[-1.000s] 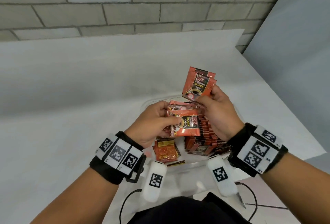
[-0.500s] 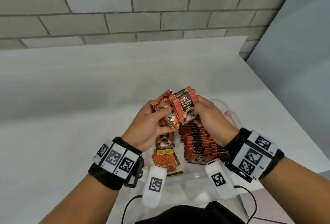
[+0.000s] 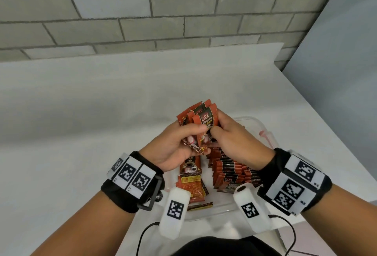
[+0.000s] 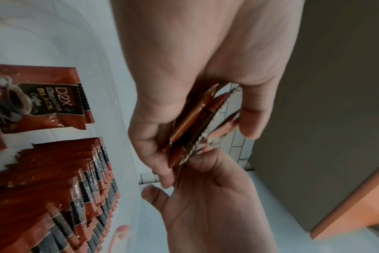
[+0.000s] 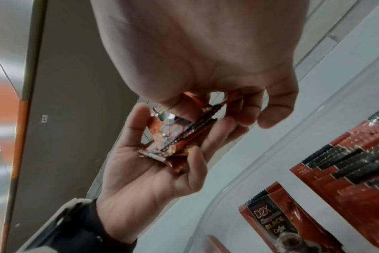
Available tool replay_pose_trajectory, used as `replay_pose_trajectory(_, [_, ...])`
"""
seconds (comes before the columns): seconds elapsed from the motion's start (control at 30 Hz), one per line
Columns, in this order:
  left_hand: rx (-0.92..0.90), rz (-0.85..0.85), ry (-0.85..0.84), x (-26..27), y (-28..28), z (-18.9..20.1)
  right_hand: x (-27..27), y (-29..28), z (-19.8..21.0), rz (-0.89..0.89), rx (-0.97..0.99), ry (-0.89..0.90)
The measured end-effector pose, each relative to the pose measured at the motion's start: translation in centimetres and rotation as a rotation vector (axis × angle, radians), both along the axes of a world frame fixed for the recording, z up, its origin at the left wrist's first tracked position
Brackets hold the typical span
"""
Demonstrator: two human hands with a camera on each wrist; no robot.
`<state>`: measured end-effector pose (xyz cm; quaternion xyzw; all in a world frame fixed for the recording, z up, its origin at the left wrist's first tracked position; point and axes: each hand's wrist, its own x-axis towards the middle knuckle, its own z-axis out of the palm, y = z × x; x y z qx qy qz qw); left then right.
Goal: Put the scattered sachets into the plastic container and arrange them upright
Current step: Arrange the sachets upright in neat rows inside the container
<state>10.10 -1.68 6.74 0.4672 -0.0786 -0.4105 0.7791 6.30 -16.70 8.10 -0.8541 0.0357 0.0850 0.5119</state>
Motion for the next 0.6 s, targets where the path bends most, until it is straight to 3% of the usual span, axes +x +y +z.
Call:
replay_pose_trajectory(0.2, [0.0, 0.135, 0.126, 0.4, -1.0, -0.1, -0.5, 0.1, 0.2, 0.023, -0.34, -0.007])
replay_pose_trajectory(0.4, [0.005, 0.125, 0.116, 1.1, -0.7, -0.2, -0.7, -0.5, 0.3, -0.088, 0.09, -0.021])
replay_pose_trajectory(0.6, [-0.02, 0.091, 0.133, 1.3, -1.2, -0.6, -0.1, -1.1, -0.5, -0.094, 0.108, -0.066])
